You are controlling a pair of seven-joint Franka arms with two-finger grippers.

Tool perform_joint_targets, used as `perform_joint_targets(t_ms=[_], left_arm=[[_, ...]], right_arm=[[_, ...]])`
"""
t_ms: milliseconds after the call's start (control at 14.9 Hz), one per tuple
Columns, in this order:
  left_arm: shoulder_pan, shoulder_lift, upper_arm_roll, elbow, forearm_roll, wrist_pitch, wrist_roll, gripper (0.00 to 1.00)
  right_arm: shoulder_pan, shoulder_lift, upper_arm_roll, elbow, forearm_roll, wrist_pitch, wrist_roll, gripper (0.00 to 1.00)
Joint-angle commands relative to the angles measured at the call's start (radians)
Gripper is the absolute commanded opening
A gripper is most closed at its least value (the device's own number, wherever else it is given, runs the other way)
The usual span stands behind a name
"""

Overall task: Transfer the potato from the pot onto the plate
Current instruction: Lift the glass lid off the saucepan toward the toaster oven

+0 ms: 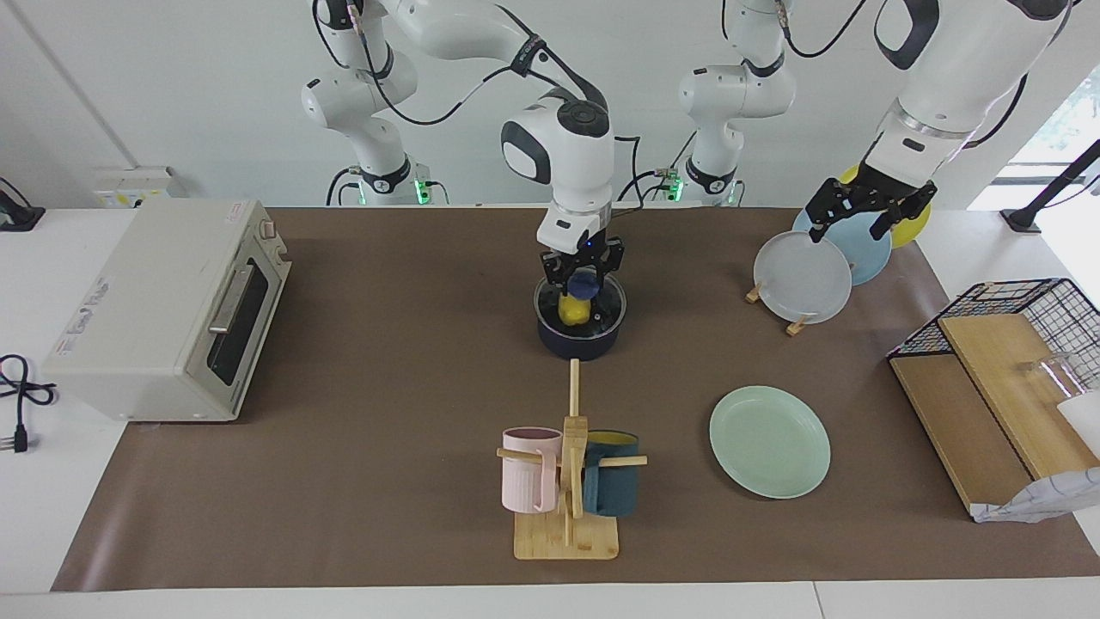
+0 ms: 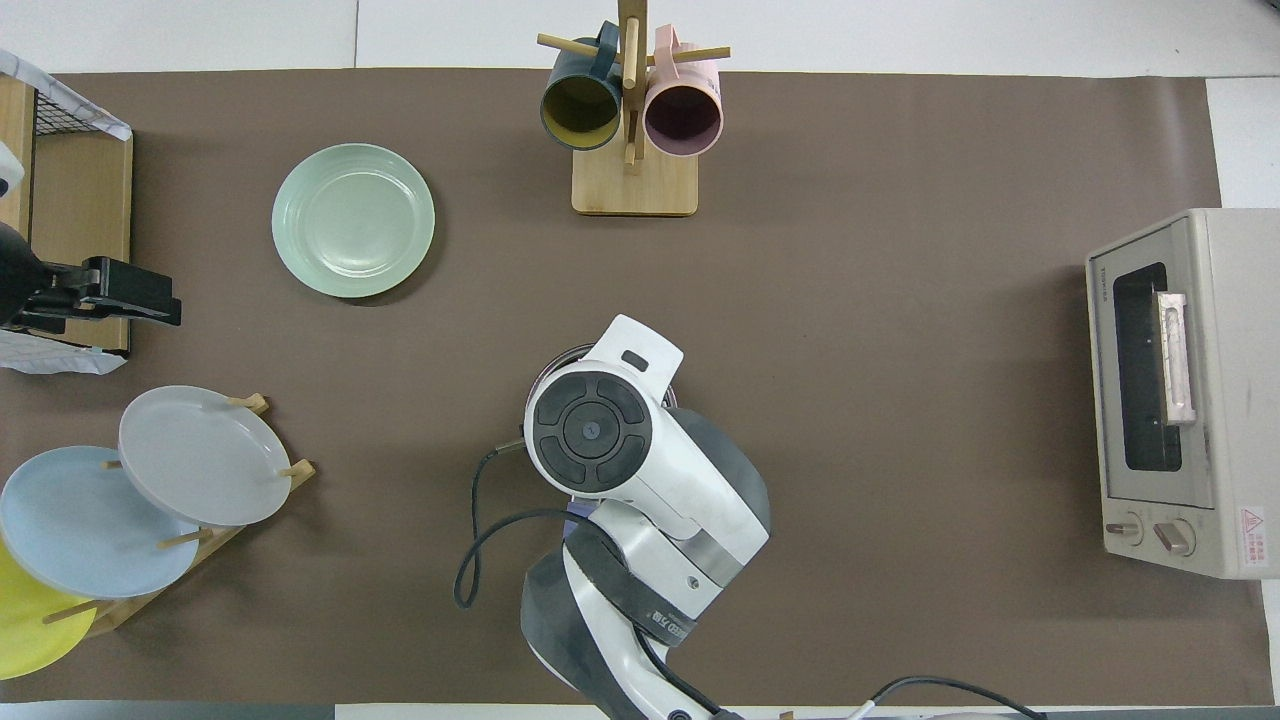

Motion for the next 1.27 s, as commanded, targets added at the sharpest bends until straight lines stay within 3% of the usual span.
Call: perform_joint_targets(t_ms=[0,335,737,939,1207], left_arm=[[0.010,-0.021,-0.006,-0.016,0.009,0.001,0.012,1.00],[0.010,-0.020,-0.006,-0.016,0.009,0.001,0.012,1.00],[0.000,-0.021,-0.006,-0.018,0.009,0.000,0.011,1.00],[-0.003,-0.021,-0.008,-0.016,0.008,0.001,0.009,1.00],[-0.007,-0.036,-0.015,-0.036,0.009,-0.002,0.000,1.00]], right_arm=[[-0.001,-0.022,-0.001,-0.014,-0.013,0.008,-0.009,0.46],[-0.057,-0.019,-0.006,0.124,-0.013,-0.162,-0.083,0.44],[-0.325,-0.035,-0.004,0.138,0.007,-0.225,-0.436,0.44],[-0.492,-0.039,-0.004,0.092,0.007,-0.224,-0.646,0.44],[-0.648,-0.120,-0.006,-0.147,0.008,-0.067,-0.858,0.44]])
